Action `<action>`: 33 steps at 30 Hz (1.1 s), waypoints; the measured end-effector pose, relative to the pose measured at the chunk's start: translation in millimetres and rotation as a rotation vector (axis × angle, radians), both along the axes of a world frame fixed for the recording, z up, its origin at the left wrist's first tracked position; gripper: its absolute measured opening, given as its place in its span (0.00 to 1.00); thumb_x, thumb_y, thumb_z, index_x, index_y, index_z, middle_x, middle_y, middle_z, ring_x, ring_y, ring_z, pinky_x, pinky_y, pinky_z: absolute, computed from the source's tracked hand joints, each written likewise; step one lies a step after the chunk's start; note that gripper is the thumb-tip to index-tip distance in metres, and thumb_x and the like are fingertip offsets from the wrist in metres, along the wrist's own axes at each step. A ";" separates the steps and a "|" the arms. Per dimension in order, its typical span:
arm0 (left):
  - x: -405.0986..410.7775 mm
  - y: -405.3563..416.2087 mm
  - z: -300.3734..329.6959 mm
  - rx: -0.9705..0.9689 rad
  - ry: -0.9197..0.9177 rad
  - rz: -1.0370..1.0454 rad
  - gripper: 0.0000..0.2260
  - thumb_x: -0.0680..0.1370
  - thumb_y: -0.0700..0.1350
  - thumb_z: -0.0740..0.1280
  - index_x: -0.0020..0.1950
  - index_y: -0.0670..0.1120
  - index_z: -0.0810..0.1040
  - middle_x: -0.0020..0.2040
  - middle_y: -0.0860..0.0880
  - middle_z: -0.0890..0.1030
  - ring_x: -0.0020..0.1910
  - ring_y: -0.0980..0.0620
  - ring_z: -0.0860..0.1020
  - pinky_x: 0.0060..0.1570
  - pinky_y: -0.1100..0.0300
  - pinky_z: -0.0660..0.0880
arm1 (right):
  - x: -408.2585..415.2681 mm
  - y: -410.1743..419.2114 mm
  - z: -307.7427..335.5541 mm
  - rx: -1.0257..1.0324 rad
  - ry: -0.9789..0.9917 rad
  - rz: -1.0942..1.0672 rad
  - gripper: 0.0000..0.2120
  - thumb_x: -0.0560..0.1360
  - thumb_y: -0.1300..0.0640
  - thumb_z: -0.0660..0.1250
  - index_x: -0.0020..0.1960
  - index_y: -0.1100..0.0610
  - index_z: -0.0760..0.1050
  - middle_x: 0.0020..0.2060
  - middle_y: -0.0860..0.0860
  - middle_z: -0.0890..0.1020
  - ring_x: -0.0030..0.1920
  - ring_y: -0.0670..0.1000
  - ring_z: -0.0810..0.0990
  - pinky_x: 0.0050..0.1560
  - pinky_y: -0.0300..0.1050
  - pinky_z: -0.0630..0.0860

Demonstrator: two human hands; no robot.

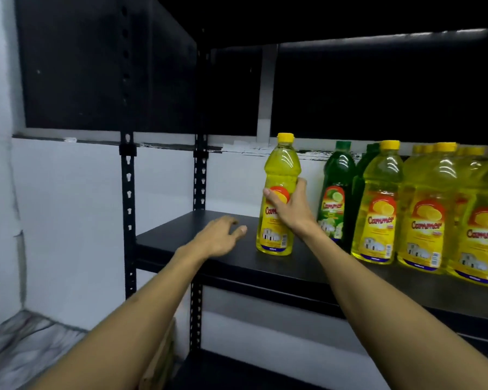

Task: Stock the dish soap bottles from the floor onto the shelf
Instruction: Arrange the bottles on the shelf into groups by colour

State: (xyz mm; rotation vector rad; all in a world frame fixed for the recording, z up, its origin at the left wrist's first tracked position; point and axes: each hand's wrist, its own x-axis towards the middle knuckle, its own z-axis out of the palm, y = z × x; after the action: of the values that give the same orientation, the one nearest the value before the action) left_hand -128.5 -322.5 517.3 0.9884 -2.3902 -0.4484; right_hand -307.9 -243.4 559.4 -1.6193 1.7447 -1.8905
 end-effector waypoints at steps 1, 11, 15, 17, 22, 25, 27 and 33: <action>9.2 -17.1 -2.5 0.004 -0.036 0.034 0.28 0.82 0.61 0.57 0.76 0.44 0.67 0.75 0.44 0.69 0.73 0.45 0.68 0.71 0.48 0.66 | 6.6 -16.5 -0.5 -0.001 0.004 0.027 0.27 0.76 0.47 0.71 0.65 0.51 0.58 0.57 0.53 0.77 0.53 0.52 0.81 0.50 0.50 0.82; 45.4 -120.1 -10.2 -0.008 -0.262 0.180 0.31 0.82 0.61 0.57 0.79 0.45 0.61 0.79 0.45 0.63 0.77 0.45 0.63 0.74 0.51 0.61 | 36.0 -167.1 2.7 0.061 0.034 0.135 0.27 0.76 0.44 0.70 0.63 0.48 0.55 0.63 0.57 0.73 0.57 0.58 0.80 0.56 0.59 0.81; 39.7 -139.4 -8.0 -0.024 -0.253 0.159 0.31 0.82 0.61 0.58 0.79 0.44 0.61 0.79 0.45 0.64 0.76 0.45 0.64 0.73 0.53 0.61 | 35.4 -205.2 4.6 0.076 0.051 0.113 0.30 0.76 0.45 0.70 0.68 0.51 0.55 0.65 0.58 0.71 0.59 0.57 0.78 0.57 0.58 0.80; 37.9 -147.6 -6.5 0.007 -0.271 0.149 0.31 0.82 0.61 0.58 0.79 0.44 0.61 0.78 0.44 0.64 0.75 0.45 0.65 0.72 0.53 0.63 | 35.3 -217.8 4.9 0.085 0.065 0.069 0.31 0.77 0.46 0.70 0.70 0.54 0.56 0.65 0.57 0.68 0.58 0.56 0.76 0.57 0.53 0.79; 38.8 -150.2 -9.0 0.073 -0.284 0.139 0.32 0.81 0.63 0.58 0.79 0.46 0.62 0.79 0.43 0.62 0.79 0.46 0.58 0.75 0.51 0.59 | 35.5 -234.8 12.1 0.163 0.091 0.033 0.35 0.76 0.46 0.70 0.73 0.56 0.54 0.66 0.59 0.66 0.63 0.59 0.73 0.62 0.56 0.76; 39.6 -152.8 -12.7 0.071 -0.270 0.145 0.30 0.80 0.64 0.58 0.76 0.48 0.65 0.78 0.43 0.64 0.78 0.45 0.61 0.73 0.47 0.62 | 39.4 -241.7 19.4 0.179 0.077 0.041 0.36 0.75 0.47 0.72 0.73 0.57 0.55 0.65 0.59 0.68 0.63 0.61 0.74 0.62 0.61 0.76; 39.4 -153.8 -14.7 0.062 -0.271 0.142 0.28 0.80 0.64 0.57 0.75 0.49 0.66 0.76 0.44 0.68 0.76 0.45 0.64 0.71 0.46 0.65 | 39.6 -248.2 21.5 0.198 0.058 0.026 0.37 0.74 0.46 0.73 0.72 0.56 0.56 0.65 0.59 0.69 0.63 0.62 0.75 0.61 0.63 0.77; 36.3 -150.0 -15.8 0.045 -0.277 0.149 0.28 0.81 0.63 0.56 0.78 0.50 0.63 0.78 0.46 0.63 0.77 0.45 0.61 0.72 0.48 0.62 | 38.3 -267.1 25.3 0.228 0.069 -0.048 0.39 0.74 0.44 0.72 0.74 0.56 0.55 0.66 0.61 0.67 0.67 0.65 0.71 0.65 0.63 0.73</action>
State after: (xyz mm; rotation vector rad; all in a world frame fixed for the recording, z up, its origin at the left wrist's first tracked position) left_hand -92.3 -472.5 501.5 1.3133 -2.5313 -0.3299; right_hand -269.5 -510.5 584.7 -1.5889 1.9607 -1.6015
